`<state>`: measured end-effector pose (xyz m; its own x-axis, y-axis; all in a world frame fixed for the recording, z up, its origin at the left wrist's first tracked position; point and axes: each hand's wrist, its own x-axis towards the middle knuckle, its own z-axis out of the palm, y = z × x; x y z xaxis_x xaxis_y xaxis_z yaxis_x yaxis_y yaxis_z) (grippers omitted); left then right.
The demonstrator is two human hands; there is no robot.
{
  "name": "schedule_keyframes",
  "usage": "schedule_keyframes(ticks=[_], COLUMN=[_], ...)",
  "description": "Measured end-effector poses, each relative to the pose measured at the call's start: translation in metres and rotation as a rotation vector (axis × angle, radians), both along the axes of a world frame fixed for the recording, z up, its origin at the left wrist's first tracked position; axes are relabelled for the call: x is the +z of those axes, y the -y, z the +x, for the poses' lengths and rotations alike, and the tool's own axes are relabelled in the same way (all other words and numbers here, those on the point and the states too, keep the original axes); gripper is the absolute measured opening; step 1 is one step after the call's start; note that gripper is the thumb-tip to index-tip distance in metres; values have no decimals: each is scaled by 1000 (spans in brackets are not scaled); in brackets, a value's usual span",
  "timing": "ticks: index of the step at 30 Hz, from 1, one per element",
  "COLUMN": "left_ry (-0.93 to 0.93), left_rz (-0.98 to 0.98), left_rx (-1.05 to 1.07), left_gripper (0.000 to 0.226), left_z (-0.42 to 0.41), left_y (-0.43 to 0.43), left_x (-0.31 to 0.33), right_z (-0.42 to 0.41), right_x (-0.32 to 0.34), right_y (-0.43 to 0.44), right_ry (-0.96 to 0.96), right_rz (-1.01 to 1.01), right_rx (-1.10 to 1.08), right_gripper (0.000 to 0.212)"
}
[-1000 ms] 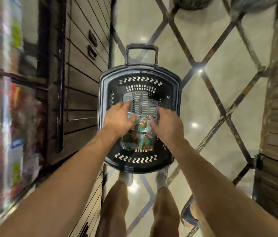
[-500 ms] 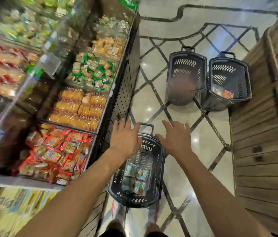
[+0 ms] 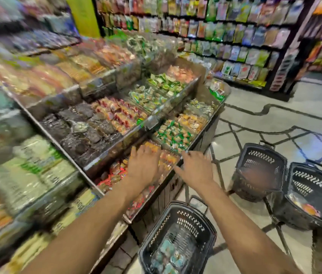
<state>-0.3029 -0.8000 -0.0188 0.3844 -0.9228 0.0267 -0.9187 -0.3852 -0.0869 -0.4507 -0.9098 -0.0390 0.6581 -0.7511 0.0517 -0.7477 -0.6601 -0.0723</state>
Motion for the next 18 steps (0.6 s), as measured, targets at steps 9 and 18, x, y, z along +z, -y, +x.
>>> schedule_keyframes(ticks=[9, 18], left_ry=[35, 45], left_rz=[-79, -86], left_rx=[413, 830], left_gripper=[59, 64], left_z=[94, 132], left_y=[-190, -458], left_x=[49, 57], right_z=[146, 248], right_x=[47, 66], right_y=[-135, -368], right_ry=[62, 80], right_rz=[-21, 5], right_rx=[396, 790], right_gripper=[59, 60])
